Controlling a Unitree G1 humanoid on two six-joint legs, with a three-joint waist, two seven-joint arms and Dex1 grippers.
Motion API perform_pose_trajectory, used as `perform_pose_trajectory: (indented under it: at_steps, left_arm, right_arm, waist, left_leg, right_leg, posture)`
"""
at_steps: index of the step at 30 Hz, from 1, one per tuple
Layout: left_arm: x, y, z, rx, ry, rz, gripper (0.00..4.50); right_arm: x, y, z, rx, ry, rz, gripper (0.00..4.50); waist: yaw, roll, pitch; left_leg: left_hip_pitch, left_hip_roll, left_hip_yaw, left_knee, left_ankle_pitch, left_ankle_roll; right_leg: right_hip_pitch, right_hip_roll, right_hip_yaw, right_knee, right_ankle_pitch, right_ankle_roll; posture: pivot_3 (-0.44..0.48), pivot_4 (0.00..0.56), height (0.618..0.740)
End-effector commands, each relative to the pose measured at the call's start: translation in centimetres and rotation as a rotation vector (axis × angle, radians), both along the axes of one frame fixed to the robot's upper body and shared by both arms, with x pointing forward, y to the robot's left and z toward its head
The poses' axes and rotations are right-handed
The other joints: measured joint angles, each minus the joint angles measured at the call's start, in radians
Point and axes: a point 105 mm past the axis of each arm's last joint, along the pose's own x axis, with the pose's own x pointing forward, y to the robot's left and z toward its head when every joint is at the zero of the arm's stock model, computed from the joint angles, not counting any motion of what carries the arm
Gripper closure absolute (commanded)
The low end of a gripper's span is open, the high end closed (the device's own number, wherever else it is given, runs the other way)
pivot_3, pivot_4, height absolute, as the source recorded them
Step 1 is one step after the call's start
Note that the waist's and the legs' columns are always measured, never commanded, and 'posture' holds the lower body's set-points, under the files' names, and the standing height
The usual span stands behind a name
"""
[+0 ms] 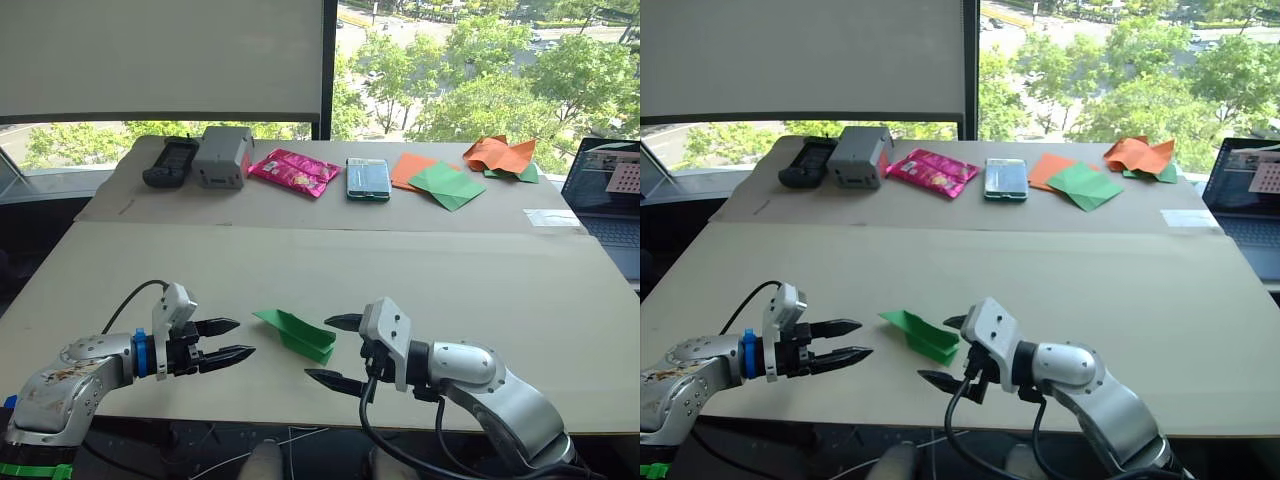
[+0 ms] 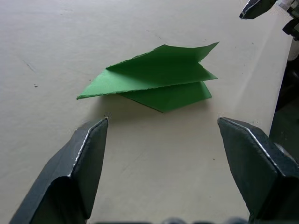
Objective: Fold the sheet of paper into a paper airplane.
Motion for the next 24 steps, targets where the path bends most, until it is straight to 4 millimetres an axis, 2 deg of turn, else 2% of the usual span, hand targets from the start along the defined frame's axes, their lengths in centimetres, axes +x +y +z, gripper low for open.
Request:
perform_pose_trajectory:
  at_steps: [1, 4, 7, 12, 16, 24]
  left_arm:
    - [0.0, -0.4, 0.7, 0.016, -0.042, -0.021, 0.70]
    - [-0.1, -0.5, 0.6, 0.021, -0.042, -0.022, 0.70]
    - [-0.2, -0.6, 0.6, 0.015, -0.041, -0.016, 0.70]
    - [-0.6, -0.8, 0.5, 0.015, -0.045, -0.004, 0.70]
    - [-0.2, -0.7, 0.7, 0.011, -0.067, 0.019, 0.70]
    - [0.3, -1.3, 1.4, -0.022, -0.104, 0.022, 0.70]
  right_arm:
    - [-0.4, 1.2, -0.1, 0.049, 0.071, 0.067, 0.00]
    - [0.7, 1.6, -1.4, 0.019, 0.098, 0.041, 0.00]
    - [1.4, 1.8, -1.6, 0.041, 0.116, 0.026, 0.00]
    - [4.6, 0.8, -1.4, 0.074, 0.142, -0.105, 0.00]
    - [5.8, 0.2, -2.1, 0.036, 0.155, -0.151, 0.00]
    - [6.4, 0.4, 0.0, 0.073, 0.081, -0.165, 0.00]
  waist:
    - [0.000, 0.000, 0.000]
    - [-0.001, 0.000, 0.000]
    - [0.000, 0.000, 0.000]
    - [0.001, 0.000, 0.000]
    - [0.004, 0.000, 0.000]
    - [0.001, 0.000, 0.000]
  left_leg:
    - [0.000, 0.000, 0.000, 0.000, 0.000, 0.000]
    - [0.000, 0.000, 0.000, 0.000, 0.000, 0.000]
    - [0.000, 0.000, 0.000, 0.000, 0.000, 0.000]
    - [-0.001, 0.000, 0.000, 0.000, 0.000, 0.000]
    - [0.000, 0.000, 0.000, 0.000, 0.000, 0.000]
    - [0.000, 0.000, 0.000, 0.000, 0.000, 0.000]
  right_leg:
    - [0.000, 0.000, 0.000, 0.000, 0.000, 0.000]
    - [0.000, 0.000, 0.000, 0.000, 0.000, 0.000]
    - [0.000, 0.000, 0.000, 0.000, 0.000, 0.000]
    - [0.001, 0.000, 0.000, 0.001, 0.000, 0.000]
    - [0.002, 0.000, -0.001, 0.001, 0.000, 0.000]
    - [0.004, 0.000, -0.001, 0.002, 0.001, 0.001]
  posture:
    - [0.000, 0.150, 0.720]
    - [0.000, 0.150, 0.720]
    - [0.000, 0.150, 0.720]
    - [0.000, 0.150, 0.720]
    - [0.000, 0.150, 0.720]
    - [0.000, 0.150, 0.720]
